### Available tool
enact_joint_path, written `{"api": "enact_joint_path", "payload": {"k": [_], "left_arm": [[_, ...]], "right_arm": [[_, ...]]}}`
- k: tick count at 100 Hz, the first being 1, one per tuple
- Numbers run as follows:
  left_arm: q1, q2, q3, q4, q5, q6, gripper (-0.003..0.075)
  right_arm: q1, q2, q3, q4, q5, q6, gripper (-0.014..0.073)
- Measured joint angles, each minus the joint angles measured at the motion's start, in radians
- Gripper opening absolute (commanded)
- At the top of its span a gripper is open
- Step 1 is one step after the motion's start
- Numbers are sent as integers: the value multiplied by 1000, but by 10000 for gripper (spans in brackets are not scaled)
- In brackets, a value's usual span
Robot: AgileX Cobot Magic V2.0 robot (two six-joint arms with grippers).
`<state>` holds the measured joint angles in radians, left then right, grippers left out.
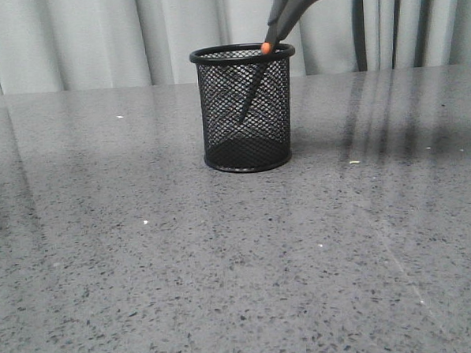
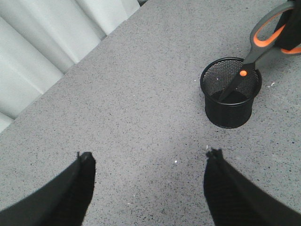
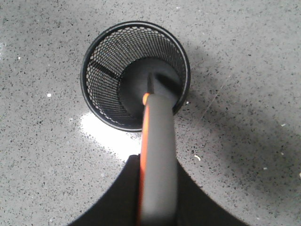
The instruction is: Put scissors into bucket
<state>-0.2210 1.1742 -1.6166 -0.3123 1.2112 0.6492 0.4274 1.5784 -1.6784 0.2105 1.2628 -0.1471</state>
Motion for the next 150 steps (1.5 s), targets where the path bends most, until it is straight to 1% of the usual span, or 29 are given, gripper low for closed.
{"api": "enact_joint_path", "payload": {"k": [17, 24, 41, 60, 65, 70, 76, 81, 86, 89, 93, 97, 98, 100, 103, 114, 123, 130, 138, 150], "left_arm": [[0, 0, 0, 0, 0, 0, 462], [0, 0, 0, 0, 0, 0, 462], [0, 0, 0, 0, 0, 0, 462], [0, 0, 0, 0, 0, 0, 462], [0, 0, 0, 0, 0, 0, 462], [0, 0, 0, 0, 0, 0, 460], [0, 0, 0, 0, 0, 0, 442], [0, 0, 0, 0, 0, 0, 401], [0, 0, 0, 0, 0, 0, 339], [0, 0, 0, 0, 0, 0, 283], [0, 0, 0, 0, 0, 0, 218], [0, 0, 0, 0, 4, 0, 127], [0, 0, 0, 0, 7, 0, 94], [0, 0, 0, 0, 9, -4, 62], [0, 0, 0, 0, 17, -10, -23], [0, -5, 0, 0, 34, -36, -20], [0, -35, 36, -9, 0, -48, -20], [0, -81, 91, -20, -69, -59, -20], [0, -147, 178, -27, -184, -66, -20], [0, -274, 369, -34, -364, -72, -20]], "right_arm": [[0, 0, 0, 0, 0, 0, 311], [0, 0, 0, 0, -2, 0, 366], [0, 0, -20, 0, -2, 0, 372], [0, -38, -107, -12, -2, 0, 371], [-2, -56, -135, -16, -2, 0, 359], [-6, -77, -153, -16, -2, 0, 325], [-13, -106, -162, -16, -2, 0, 252], [-15, -129, -167, -20, 0, 0, 170], [-19, -150, -169, -30, 0, 0, 74], [-21, -162, -169, -35, 2, 0, 3], [-21, -180, -169, -37, 2, 0, -64], [-21, -197, -169, -39, 2, 0, -65], [-21, -200, -169, -39, 2, 0, -64], [-21, -209, -166, -41, -3, 0, -60], [-21, -222, -160, -41, -16, 0, -55], [-21, -292, -94, -41, -98, 0, -55], [-21, -369, 1, -42, -200, 0, -55], [-21, -441, 107, -42, -299, 0, -55], [-21, -529, 254, -42, -421, 0, -55], [-21, -672, 472, -42, -612, 0, -55]]}}
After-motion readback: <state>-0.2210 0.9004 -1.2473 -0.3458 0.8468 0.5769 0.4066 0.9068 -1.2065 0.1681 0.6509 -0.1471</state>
